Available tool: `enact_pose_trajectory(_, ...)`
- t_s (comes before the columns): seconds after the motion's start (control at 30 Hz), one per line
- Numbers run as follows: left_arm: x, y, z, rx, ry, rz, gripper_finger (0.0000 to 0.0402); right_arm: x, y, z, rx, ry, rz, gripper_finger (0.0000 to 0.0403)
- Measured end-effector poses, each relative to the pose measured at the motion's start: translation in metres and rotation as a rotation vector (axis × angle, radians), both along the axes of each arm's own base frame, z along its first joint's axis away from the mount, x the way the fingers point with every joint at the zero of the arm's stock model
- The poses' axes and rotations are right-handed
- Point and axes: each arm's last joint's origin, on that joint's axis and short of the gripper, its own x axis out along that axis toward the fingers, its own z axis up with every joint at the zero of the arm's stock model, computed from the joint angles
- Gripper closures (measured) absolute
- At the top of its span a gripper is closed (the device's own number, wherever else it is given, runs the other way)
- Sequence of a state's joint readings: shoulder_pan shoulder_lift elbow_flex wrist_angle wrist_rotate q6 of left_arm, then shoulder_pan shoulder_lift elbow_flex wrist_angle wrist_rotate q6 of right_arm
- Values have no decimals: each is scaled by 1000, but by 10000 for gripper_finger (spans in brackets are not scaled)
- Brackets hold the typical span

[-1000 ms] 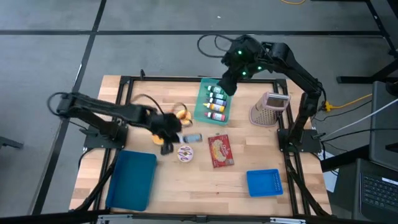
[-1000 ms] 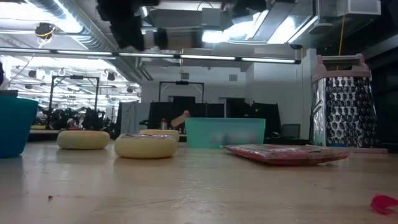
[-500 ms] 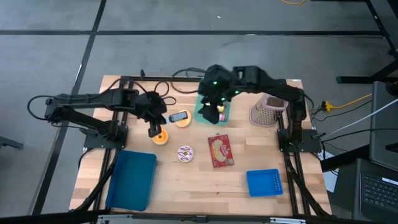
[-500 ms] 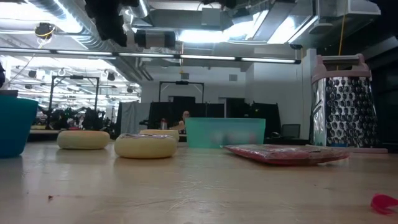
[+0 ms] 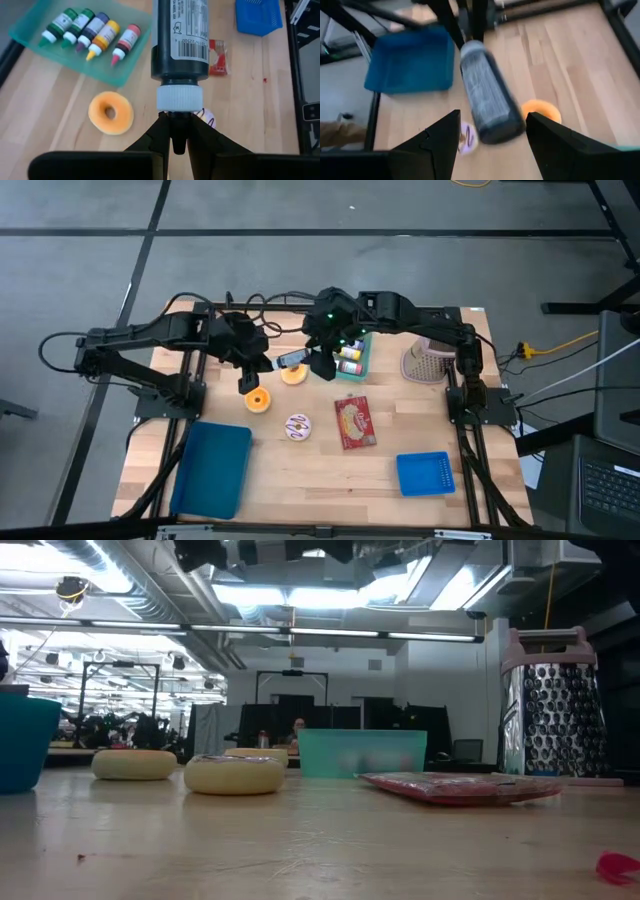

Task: Pick & Place Food Item
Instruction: Put the black food coloring into the green bin

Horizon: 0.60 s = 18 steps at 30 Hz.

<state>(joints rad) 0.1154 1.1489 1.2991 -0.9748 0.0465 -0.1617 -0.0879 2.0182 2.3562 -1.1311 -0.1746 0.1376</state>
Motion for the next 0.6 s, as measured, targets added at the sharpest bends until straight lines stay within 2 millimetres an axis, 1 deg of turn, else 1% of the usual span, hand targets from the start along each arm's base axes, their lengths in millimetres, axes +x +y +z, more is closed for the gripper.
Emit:
enact_pose_trajectory(0.07,0,0,3,3,-14,-1,364,3,0,4,12,-52,10,179)
enact_pose_trajectory(0.17,0,0,2,3,-11,-1,364,5,1,6,45,-80,33,178)
enact_pose_trajectory(0.6,1,0,4,9,-35,2,364,1,2,2,51,-23,48,178)
